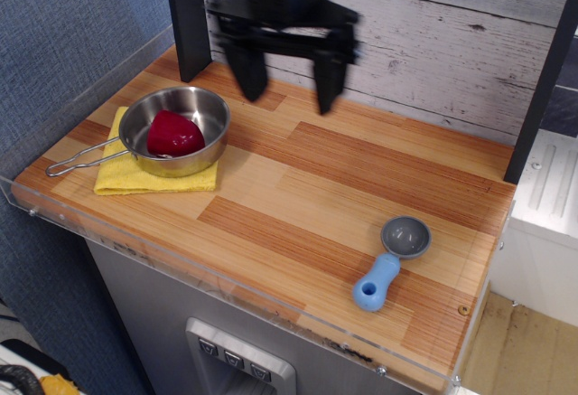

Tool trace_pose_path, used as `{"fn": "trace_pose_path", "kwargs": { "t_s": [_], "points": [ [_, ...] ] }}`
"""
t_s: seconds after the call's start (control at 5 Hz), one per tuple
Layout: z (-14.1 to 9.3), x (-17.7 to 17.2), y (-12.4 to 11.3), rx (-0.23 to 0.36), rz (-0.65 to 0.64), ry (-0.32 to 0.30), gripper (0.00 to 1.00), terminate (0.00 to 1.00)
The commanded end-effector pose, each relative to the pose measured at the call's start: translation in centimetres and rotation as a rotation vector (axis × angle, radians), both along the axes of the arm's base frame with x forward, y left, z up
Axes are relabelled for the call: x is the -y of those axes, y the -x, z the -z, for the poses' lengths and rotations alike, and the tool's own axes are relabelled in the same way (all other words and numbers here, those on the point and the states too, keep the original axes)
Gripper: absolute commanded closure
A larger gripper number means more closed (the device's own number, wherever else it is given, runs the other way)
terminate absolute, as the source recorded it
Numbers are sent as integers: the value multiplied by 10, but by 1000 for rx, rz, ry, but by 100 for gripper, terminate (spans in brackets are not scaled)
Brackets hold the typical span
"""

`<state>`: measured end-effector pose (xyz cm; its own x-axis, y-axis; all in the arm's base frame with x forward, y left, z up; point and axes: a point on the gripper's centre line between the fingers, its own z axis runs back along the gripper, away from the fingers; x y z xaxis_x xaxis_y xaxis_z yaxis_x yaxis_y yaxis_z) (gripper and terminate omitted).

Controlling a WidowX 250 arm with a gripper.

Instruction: Put the food behind the spoon

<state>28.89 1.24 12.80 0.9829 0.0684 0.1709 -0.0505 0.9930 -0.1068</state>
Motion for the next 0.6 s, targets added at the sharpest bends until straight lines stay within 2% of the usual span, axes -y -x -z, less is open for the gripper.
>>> {"fn": "trace_pose_path", "kwargs": {
  "t_s": [0.0,0.2,0.4],
  "points": [
    [-2,-78,9,21,-152,-81,0,0],
    [3,-114,17,1,-258,-119,0,0],
    [8,-126,24,-59,-504,-144,0,0]
  ]
}}
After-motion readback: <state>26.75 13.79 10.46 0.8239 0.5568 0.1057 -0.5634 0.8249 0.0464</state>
